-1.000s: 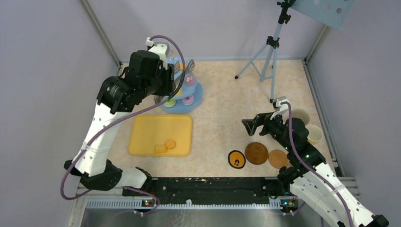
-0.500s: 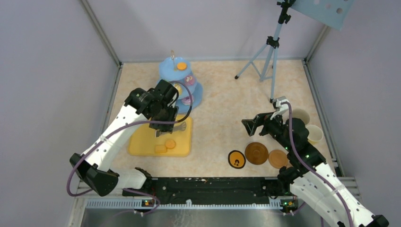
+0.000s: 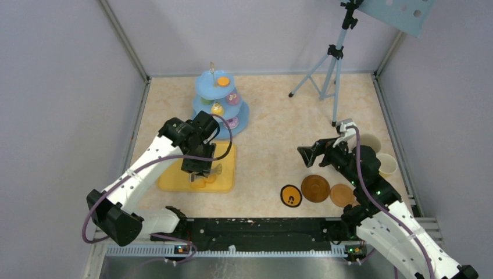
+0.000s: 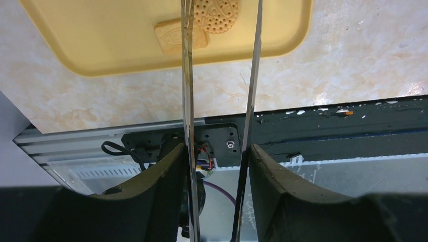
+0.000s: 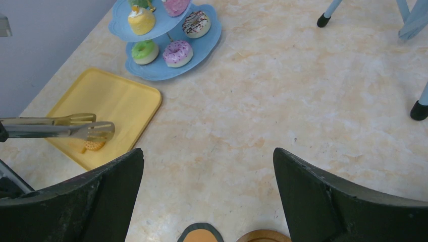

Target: Serve the afternoon tea

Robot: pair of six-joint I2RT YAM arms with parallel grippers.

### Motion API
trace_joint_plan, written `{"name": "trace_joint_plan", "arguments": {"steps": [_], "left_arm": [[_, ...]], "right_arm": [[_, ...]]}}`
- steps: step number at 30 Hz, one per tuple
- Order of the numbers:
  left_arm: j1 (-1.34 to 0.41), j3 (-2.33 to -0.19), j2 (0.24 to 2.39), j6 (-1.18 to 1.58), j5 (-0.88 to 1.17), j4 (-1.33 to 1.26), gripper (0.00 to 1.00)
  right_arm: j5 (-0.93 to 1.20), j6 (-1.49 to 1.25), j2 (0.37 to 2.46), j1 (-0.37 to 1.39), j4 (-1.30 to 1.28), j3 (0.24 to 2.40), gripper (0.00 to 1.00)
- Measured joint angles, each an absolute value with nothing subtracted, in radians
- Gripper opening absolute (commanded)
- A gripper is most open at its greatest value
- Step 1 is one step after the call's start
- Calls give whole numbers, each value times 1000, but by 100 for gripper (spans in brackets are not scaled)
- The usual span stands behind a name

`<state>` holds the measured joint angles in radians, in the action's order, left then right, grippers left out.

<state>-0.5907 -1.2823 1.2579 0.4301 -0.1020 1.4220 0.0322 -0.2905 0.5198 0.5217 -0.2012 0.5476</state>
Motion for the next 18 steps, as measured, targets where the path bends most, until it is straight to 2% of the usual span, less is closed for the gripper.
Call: {"name": "trace_joint_plan", "arguments": {"steps": [18], "left_arm": [[-591,-1236,1222,451,-118,1419,52]], "right_arm": [[39,-291,531,522,-176,537,97]]}}
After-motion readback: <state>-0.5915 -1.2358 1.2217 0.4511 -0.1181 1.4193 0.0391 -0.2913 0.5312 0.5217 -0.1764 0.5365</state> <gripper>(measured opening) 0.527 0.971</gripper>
